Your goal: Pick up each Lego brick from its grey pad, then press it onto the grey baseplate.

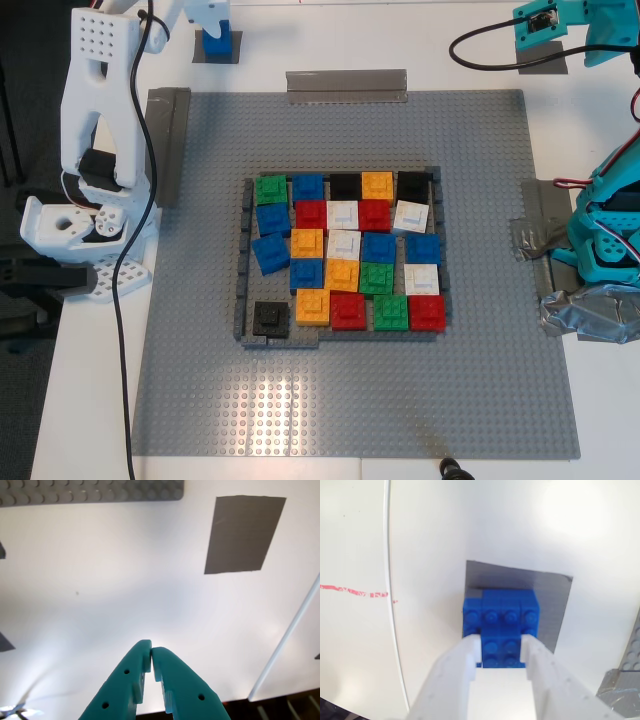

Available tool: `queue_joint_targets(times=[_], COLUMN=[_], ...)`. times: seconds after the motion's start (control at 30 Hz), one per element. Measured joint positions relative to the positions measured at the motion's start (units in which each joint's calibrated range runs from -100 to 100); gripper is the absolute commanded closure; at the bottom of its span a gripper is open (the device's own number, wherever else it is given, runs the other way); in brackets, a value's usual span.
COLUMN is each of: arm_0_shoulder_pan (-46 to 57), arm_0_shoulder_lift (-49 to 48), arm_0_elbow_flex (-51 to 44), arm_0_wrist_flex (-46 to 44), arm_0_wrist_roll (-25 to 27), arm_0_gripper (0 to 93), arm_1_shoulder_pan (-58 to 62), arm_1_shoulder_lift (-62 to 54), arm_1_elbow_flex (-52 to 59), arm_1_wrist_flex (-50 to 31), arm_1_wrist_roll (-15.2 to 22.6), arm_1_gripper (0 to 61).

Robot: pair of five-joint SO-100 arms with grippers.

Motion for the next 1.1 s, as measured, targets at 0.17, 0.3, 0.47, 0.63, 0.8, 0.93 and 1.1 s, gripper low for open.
queue_joint_targets(times=[0.17, 0.3, 0.47, 0.63, 0.8, 0.93, 1.1], arm_0_shoulder_pan=[0.00, 0.00, 0.00, 0.00, 0.00, 0.00, 0.00], arm_0_shoulder_lift=[0.00, 0.00, 0.00, 0.00, 0.00, 0.00, 0.00], arm_0_elbow_flex=[0.00, 0.00, 0.00, 0.00, 0.00, 0.00, 0.00], arm_0_wrist_flex=[0.00, 0.00, 0.00, 0.00, 0.00, 0.00, 0.00], arm_0_wrist_roll=[0.00, 0.00, 0.00, 0.00, 0.00, 0.00, 0.00], arm_0_gripper=[92.7, 92.7, 92.7, 92.7, 92.7, 92.7, 92.7], arm_1_shoulder_pan=[0.00, 0.00, 1.45, 4.82, 7.45, 11.45, 16.09], arm_1_shoulder_lift=[0.00, 0.09, -1.55, -11.83, -24.18, -33.33, -44.04], arm_1_elbow_flex=[-0.48, -1.84, -1.84, 6.58, 16.63, 24.08, 31.91], arm_1_wrist_flex=[0.48, 1.85, 3.22, 5.39, 9.49, 14.56, 18.74], arm_1_wrist_roll=[-0.54, -0.98, -2.15, -2.74, -2.83, -3.86, -5.42], arm_1_gripper=[61.1, 61.2, 61.2, 61.2, 61.2, 61.2, 61.2])
